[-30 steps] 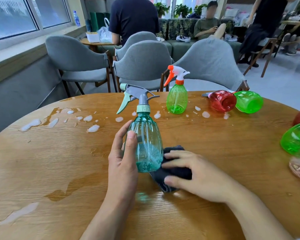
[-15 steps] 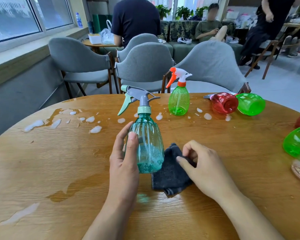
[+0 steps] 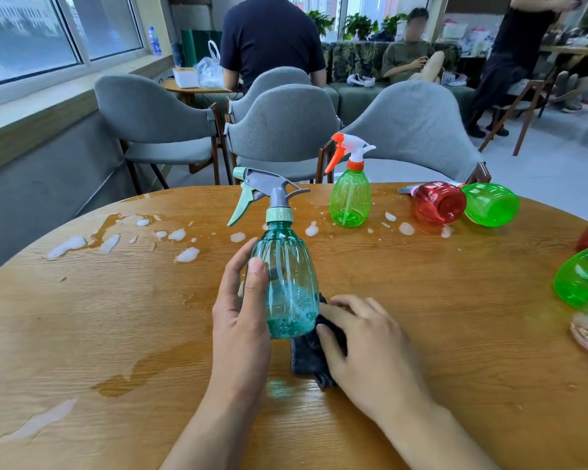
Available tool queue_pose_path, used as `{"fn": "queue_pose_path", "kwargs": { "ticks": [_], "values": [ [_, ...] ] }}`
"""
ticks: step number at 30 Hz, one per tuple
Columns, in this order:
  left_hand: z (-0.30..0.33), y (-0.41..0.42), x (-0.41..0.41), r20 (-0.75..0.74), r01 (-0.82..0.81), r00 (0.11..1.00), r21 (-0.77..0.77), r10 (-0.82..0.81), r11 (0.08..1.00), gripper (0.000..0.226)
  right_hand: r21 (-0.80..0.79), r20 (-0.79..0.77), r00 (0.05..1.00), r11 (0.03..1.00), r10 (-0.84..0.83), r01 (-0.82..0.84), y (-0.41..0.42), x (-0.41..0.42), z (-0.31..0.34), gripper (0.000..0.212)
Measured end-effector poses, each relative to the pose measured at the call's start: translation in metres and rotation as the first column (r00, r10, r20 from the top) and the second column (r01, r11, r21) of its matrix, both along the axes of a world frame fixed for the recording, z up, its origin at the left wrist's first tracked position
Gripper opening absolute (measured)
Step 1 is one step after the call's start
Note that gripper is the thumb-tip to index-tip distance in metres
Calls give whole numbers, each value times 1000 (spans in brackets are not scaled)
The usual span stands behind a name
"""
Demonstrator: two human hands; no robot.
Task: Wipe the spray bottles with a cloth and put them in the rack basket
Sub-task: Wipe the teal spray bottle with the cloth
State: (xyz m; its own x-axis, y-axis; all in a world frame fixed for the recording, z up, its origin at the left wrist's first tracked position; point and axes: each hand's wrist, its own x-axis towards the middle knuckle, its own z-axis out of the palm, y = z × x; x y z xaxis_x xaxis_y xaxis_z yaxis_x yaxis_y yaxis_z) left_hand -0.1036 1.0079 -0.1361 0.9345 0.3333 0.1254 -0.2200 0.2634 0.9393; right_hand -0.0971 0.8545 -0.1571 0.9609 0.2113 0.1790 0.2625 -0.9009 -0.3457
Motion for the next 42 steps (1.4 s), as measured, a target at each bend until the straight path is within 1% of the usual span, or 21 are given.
{"fn": "queue_pose_path", "kwargs": {
  "ticks": [2,6,11,12,15,16,17,18,19,20,22,23,24,25,26,29,30,32,35,38,42],
  "values": [
    [1,0,0,2,1,1000,4,-1,1000,36,-86,35,999,996,-7,10,13,-8,-7,43],
    [2,-1,0,-5,-1,1000,12,1,1000,36,-206,33,997,975,-74,79,23,-11,-22,66],
    [5,-5,-1,4,-3,1000,16,3,1000,36,-234,56,997,970,-48,60,20,-11,-22,71],
    [5,-6,-1,2,-3,1000,12,3,1000,36,-215,62,997,975,-40,53,21,-11,-20,65],
    [6,-10,0,-13,2,1000,-22,-3,1000,35,-135,115,993,991,17,-1,22,-8,-22,24],
    [6,-11,0,-18,5,1000,-31,-6,1000,33,-95,141,990,995,19,-6,20,-6,-22,15],
    [5,-11,0,-21,8,1000,-37,-9,999,33,-48,154,988,999,12,-4,14,-2,-21,16],
    [5,-11,0,-23,15,1000,-39,-16,999,33,59,141,990,998,-16,8,6,4,-20,19],
    [5,-12,-1,-25,29,999,-41,-30,999,34,223,105,993,974,-53,28,-5,10,-18,22],
    [4,-12,-1,-26,44,999,-40,-45,998,36,420,51,995,906,-85,56,-16,15,-13,25],
    [2,-13,-1,-31,78,996,-31,-79,996,37,740,-10,996,669,-85,64,-35,21,4,30],
    [2,-14,-1,-35,97,995,-20,-98,995,38,844,16,998,535,-65,22,-41,22,13,33],
    [1,-16,-1,-37,119,992,-3,-119,993,43,905,58,997,425,-40,-36,-43,21,22,35],
    [-1,-18,-1,-40,143,989,16,-142,990,47,925,116,993,366,-13,-103,-44,20,29,36],
    [-2,-20,0,-40,169,985,36,-167,985,49,915,181,983,365,12,-172,-45,19,34,37],
    [-3,-27,-1,-14,242,970,88,-242,966,57,788,327,942,531,69,-313,-43,20,37,35],
    [-4,-28,-1,-4,256,966,100,-257,962,57,757,338,936,565,95,-330,-43,21,35,33],
    [-4,-31,-1,6,274,961,135,-277,952,55,748,303,945,583,125,-317,-42,21,35,35],
    [-3,-35,-3,32,272,959,192,-283,943,48,723,297,948,620,117,-303,-41,20,35,38],
    [-3,-40,-5,41,248,966,140,-256,959,45,668,357,931,674,83,-316,-41,21,29,34],
    [6,-36,-3,4,186,983,-49,-186,981,50,566,490,865,715,110,-411,-34,13,16,31]
  ]
}}
